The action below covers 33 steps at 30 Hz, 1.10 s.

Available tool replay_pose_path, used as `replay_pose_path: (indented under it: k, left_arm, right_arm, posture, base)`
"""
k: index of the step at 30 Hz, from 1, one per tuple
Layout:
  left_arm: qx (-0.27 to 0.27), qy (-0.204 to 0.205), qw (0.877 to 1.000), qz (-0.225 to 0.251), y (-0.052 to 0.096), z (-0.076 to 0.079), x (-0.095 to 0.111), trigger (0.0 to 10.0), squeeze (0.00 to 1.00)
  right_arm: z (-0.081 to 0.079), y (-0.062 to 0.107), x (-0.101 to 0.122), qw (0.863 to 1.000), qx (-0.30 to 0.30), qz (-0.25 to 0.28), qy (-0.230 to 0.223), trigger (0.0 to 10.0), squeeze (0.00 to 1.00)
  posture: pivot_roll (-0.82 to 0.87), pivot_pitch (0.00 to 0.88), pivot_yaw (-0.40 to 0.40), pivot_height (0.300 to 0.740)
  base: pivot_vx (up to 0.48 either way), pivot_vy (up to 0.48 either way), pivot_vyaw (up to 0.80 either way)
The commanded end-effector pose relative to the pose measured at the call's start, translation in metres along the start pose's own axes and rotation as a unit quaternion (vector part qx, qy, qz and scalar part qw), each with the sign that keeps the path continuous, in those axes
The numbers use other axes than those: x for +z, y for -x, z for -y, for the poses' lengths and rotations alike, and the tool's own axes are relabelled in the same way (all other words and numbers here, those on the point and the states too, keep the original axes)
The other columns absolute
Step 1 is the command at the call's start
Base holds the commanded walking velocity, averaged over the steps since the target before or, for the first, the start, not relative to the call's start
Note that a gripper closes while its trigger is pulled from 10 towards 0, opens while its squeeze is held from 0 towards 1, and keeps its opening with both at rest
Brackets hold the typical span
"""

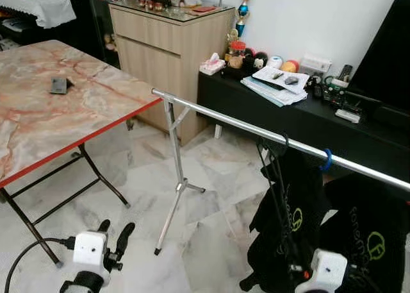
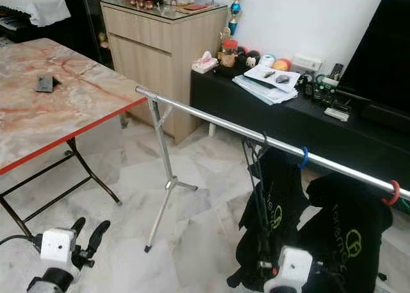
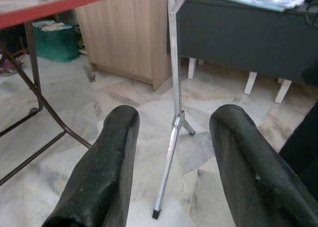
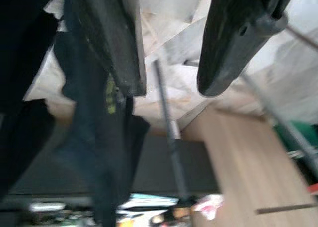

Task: Hang hanger

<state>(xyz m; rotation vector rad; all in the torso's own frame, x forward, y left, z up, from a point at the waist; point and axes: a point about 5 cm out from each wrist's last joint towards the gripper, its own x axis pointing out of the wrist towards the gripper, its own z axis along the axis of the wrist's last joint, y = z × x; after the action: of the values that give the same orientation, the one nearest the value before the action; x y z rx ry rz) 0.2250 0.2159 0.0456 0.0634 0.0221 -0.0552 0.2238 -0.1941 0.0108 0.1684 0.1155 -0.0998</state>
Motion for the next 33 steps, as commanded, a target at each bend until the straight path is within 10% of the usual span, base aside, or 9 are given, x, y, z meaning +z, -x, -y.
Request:
replay_pose_path:
  k: [1,9,12,33]
  left_arm:
    - [0.006,0.01,1.0,0.002,-0.006,0.0,0.004,10.0,0.0]
    - [-0.002,0.004,1.0,0.002,-0.009,-0.002,0.012,10.0,0.0]
    - [-0.007,0.001,1.0,-0.01,-0.011,-0.005,0.009,10.0,0.0]
    - [-0.01,0.028,1.0,-0.011,-0.014,0.005,0.009,10.0,0.0]
  right_arm:
    - [0.0,-0.003,0.005,1.0,-0.018,0.004,-0.008,10.0,0.0]
    - [-0.003,-0.002,0.023,0.999,-0.032,0.017,-0.016,10.0,0.0]
    - [0.032,-0.003,0.031,0.994,-0.105,0.016,0.006,10.0,0.0]
    - [-0.002,-0.029,0.046,0.998,-0.064,0.024,-0.007,10.0,0.0]
  posture:
    - [0.0,0.006,-0.033,0.74]
    - [-0.01,0.017,-0.026,0.74]
    - [-0.03,0.043,-0.015,0.74]
    - [-0.02,0.069,-0.053,0.74]
  base:
    - [0.0,0.0,0.0]
    - [0.0,0.0,0.0]
    - [0.0,0.0,0.0]
    - [0.171,0.0,0.0]
